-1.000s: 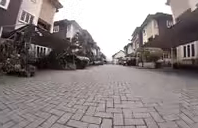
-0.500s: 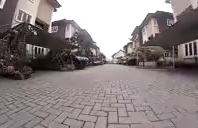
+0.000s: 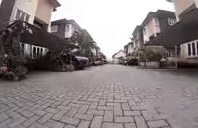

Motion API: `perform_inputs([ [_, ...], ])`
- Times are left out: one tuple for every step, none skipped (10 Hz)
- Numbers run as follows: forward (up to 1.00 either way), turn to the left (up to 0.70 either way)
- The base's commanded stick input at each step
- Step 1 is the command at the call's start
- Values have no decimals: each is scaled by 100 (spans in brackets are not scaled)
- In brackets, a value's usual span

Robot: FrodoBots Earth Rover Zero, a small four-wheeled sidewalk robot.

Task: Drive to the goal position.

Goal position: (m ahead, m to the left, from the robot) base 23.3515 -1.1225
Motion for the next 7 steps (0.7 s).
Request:
perform_inputs([
  [70, 0],
  [70, 0],
  [70, 0],
  [70, 0],
  [70, 0],
  [70, 0],
  [70, 0],
])
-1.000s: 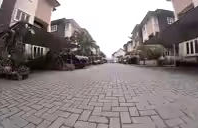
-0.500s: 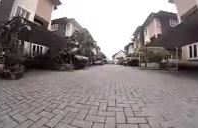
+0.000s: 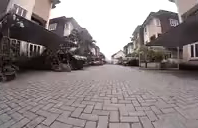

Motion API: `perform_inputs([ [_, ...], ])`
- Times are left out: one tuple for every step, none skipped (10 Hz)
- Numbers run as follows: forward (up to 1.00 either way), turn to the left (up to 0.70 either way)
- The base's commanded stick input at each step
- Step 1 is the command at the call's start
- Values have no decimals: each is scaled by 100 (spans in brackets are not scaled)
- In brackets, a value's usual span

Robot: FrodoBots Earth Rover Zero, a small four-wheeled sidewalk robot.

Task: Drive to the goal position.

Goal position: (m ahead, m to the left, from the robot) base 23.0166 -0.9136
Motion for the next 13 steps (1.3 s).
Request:
perform_inputs([
  [70, 0],
  [70, 0],
  [70, 0],
  [70, 0],
  [70, 0],
  [70, 0],
  [70, 0],
  [70, 0],
  [70, 0],
  [70, 0],
  [70, 0],
  [70, 0],
  [70, 0],
])
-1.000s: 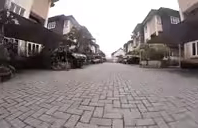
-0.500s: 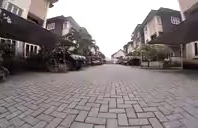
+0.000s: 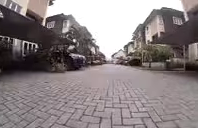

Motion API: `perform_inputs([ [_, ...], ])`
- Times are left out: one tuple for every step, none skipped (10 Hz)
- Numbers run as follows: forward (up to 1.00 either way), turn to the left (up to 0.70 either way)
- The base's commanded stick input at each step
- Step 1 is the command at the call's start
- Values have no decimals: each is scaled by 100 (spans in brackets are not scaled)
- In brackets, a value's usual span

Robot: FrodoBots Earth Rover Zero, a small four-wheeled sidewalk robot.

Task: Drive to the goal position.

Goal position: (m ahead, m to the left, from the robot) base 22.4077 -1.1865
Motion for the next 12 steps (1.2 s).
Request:
perform_inputs([
  [70, 0],
  [70, 0],
  [70, 0],
  [70, 0],
  [70, 0],
  [70, 0],
  [70, 0],
  [70, 0],
  [70, 0],
  [70, 0],
  [70, 0],
  [70, 0],
])
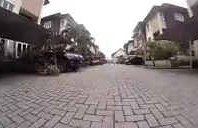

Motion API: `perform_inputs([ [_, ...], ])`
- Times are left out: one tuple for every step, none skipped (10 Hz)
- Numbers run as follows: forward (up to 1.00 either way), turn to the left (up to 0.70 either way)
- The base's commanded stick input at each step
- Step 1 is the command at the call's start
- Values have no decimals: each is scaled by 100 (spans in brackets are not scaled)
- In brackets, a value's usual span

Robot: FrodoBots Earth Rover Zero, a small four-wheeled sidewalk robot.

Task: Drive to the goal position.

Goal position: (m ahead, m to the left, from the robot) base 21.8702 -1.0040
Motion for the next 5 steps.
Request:
perform_inputs([
  [70, 0],
  [70, 0],
  [70, 0],
  [70, 0],
  [70, -4],
])
